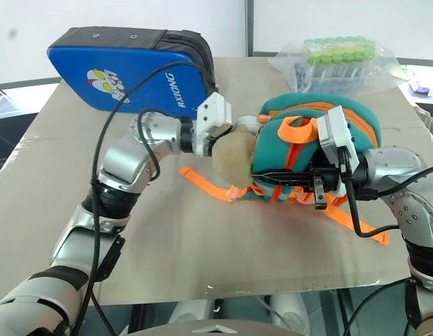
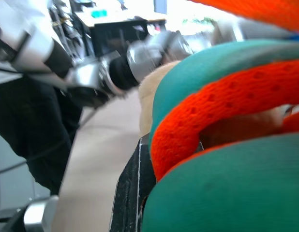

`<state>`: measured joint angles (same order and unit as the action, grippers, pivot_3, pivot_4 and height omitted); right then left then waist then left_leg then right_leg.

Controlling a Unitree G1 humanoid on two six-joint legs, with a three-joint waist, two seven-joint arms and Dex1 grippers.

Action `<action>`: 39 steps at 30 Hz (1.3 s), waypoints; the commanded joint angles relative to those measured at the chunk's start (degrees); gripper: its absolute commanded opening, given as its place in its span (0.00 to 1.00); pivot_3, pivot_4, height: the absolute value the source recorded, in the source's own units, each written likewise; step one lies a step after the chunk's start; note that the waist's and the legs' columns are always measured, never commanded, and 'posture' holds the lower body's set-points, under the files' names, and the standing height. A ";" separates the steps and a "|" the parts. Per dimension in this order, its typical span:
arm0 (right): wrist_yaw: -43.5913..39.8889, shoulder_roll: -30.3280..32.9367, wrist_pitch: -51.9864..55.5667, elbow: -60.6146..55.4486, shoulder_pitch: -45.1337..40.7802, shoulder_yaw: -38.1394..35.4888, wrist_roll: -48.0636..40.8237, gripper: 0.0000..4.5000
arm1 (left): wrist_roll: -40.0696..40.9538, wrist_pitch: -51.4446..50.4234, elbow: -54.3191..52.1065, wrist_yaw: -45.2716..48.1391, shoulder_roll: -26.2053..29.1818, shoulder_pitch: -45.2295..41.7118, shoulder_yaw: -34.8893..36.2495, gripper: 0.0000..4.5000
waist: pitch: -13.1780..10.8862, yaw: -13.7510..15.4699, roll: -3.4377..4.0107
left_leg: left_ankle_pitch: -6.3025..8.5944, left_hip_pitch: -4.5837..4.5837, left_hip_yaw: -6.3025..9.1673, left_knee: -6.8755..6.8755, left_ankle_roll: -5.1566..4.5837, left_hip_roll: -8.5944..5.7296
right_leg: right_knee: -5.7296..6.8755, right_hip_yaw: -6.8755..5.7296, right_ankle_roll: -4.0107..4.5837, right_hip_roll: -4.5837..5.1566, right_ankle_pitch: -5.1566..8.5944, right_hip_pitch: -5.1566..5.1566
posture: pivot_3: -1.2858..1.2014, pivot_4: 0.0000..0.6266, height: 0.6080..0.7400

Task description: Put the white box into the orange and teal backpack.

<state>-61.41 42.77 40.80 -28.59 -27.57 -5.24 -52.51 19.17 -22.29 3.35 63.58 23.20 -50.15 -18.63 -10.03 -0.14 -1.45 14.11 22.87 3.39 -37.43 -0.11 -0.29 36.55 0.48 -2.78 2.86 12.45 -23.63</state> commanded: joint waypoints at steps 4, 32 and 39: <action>3.65 -0.15 0.48 -5.70 -0.05 -2.21 -5.04 0.02 | -3.09 -0.14 9.25 6.67 -9.22 -8.03 -6.71 0.21 | 0.00 0.18 -0.01 | 0.00 0.02 0.03 -0.01 0.00 -0.01 | 0.03 -0.04 -0.03 0.00 0.02 0.00 | 0.52 0.24 1.00; 8.20 1.58 -5.79 -5.81 11.78 1.57 10.51 0.00 | 42.29 -52.11 -16.26 -5.84 13.20 13.11 36.40 0.99 | 0.01 -0.71 -0.03 | 0.00 -0.31 -0.06 -0.11 0.01 0.39 | 0.27 0.23 -0.15 -0.20 0.10 0.05 | 0.52 0.24 1.00; 8.56 3.16 -4.39 -8.22 14.08 -0.54 8.36 0.00 | 43.11 -55.85 -9.95 -25.65 1.43 8.53 35.15 0.99 | 0.05 -0.40 -0.09 | 0.00 -0.29 -0.05 -0.14 0.01 0.34 | 0.30 0.18 -0.03 -0.19 0.01 0.08 | 0.52 0.24 1.00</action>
<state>-52.97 45.16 36.11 -34.27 -13.94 -3.96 -42.80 62.46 -77.53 -6.93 41.99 25.25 -40.21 16.62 -9.98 -0.53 -1.55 14.10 22.57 3.33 -37.58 -0.10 0.02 36.85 0.66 -2.80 2.67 12.47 -23.54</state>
